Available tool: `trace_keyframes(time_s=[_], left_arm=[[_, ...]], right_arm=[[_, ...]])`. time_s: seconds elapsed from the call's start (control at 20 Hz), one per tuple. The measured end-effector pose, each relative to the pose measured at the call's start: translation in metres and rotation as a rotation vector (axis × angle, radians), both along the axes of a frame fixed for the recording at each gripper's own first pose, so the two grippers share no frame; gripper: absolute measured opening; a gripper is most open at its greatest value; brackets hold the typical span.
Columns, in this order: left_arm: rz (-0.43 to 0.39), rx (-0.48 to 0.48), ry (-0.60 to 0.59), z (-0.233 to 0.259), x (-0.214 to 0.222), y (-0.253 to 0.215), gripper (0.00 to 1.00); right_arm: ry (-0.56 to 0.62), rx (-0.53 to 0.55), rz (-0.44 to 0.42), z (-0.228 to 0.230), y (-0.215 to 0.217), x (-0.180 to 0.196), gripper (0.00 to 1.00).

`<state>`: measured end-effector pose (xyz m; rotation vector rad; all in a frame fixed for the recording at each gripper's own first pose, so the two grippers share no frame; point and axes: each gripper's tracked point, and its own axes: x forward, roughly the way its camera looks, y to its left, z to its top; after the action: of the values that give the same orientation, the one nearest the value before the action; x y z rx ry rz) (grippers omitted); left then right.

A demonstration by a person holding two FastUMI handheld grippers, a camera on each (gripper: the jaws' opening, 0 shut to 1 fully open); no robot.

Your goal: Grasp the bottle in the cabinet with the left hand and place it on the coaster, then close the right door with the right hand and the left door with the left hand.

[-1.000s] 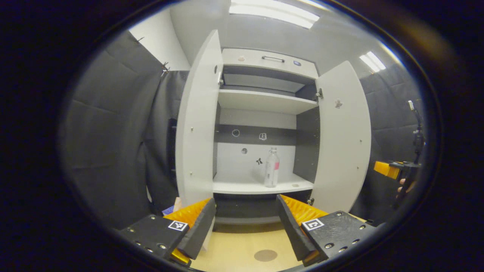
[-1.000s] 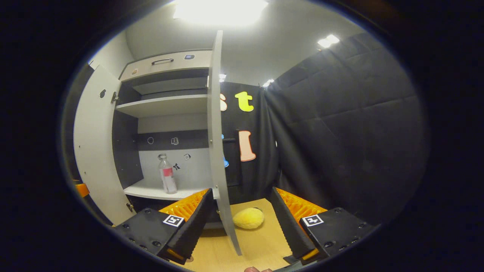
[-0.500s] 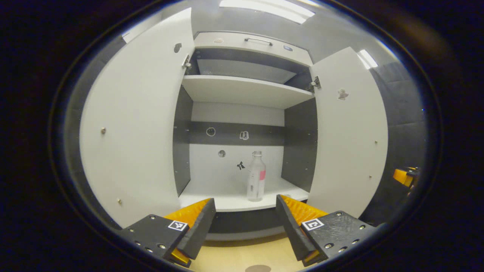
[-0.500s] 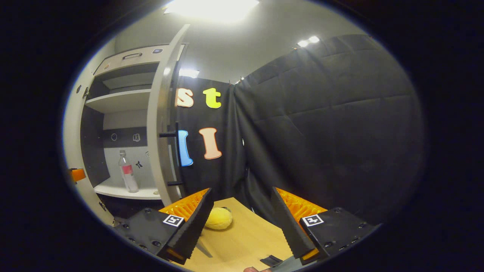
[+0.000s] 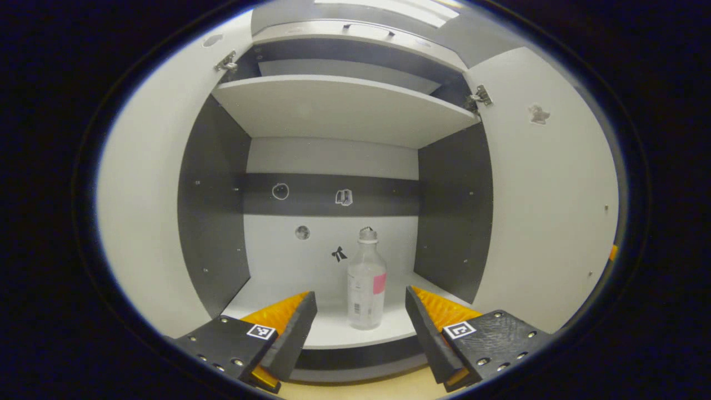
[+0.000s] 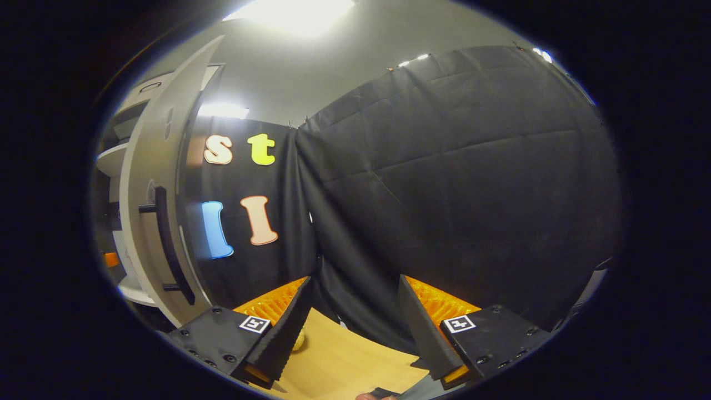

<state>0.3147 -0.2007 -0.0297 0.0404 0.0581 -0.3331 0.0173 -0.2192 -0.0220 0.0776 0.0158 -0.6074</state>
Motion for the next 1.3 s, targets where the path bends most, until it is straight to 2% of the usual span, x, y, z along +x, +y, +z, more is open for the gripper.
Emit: trace_keyframes(time_s=[0.1,0.15,0.2,0.25,0.35,0.6,0.65,0.8,0.85,0.9,1.0,1.15,1.2,1.25,1.3], left_arm=[[-0.006,0.010,0.003,-0.005,0.019,-0.009,0.99],[-0.008,0.014,0.002,-0.008,0.026,-0.012,0.93],[-0.010,0.020,0.001,-0.010,0.034,-0.016,0.99],[-0.009,0.025,0.000,-0.013,0.043,-0.019,0.99],[-0.006,0.032,0.005,-0.020,0.060,-0.023,0.95],[-0.030,0.035,0.012,-0.032,0.089,-0.040,0.93],[-0.031,0.037,0.017,-0.035,0.094,-0.043,0.87],[-0.016,0.043,0.037,-0.045,0.111,-0.049,0.86],[-0.017,0.040,0.039,-0.046,0.115,-0.051,0.91],[-0.008,0.039,0.031,-0.043,0.119,-0.051,0.91],[-0.006,0.037,0.035,-0.045,0.122,-0.051,0.69],[-0.017,0.027,0.030,-0.040,0.117,-0.052,0.69],[-0.025,0.029,0.025,-0.036,0.113,-0.052,0.77],[-0.025,0.037,0.018,-0.032,0.110,-0.049,0.77],[-0.021,0.047,0.008,-0.026,0.107,-0.044,0.69]], right_arm=[[0.000,-0.005,-0.028,-0.002,-0.009,0.002,0.95],[0.002,-0.009,-0.040,-0.002,-0.014,0.003,0.96],[0.006,-0.011,-0.049,-0.003,-0.018,0.004,0.95],[0.007,-0.013,-0.060,-0.005,-0.019,0.001,0.95],[0.006,-0.019,-0.083,-0.006,-0.021,0.000,0.98],[0.010,-0.025,-0.138,-0.010,-0.052,0.007,0.95],[0.009,-0.024,-0.145,-0.011,-0.054,0.007,0.95],[0.001,-0.025,-0.153,-0.012,-0.059,0.014,0.95],[0.000,-0.026,-0.154,-0.011,-0.060,0.017,0.95],[0.001,-0.025,-0.152,-0.012,-0.061,0.021,0.95],[0.005,-0.019,-0.142,-0.015,-0.061,0.028,0.97],[0.011,-0.020,-0.116,-0.018,-0.060,0.040,0.96],[0.016,-0.020,-0.106,-0.019,-0.059,0.045,0.96],[0.021,-0.012,-0.094,-0.022,-0.057,0.049,0.96],[0.021,-0.001,-0.077,-0.022,-0.055,0.055,0.97]])
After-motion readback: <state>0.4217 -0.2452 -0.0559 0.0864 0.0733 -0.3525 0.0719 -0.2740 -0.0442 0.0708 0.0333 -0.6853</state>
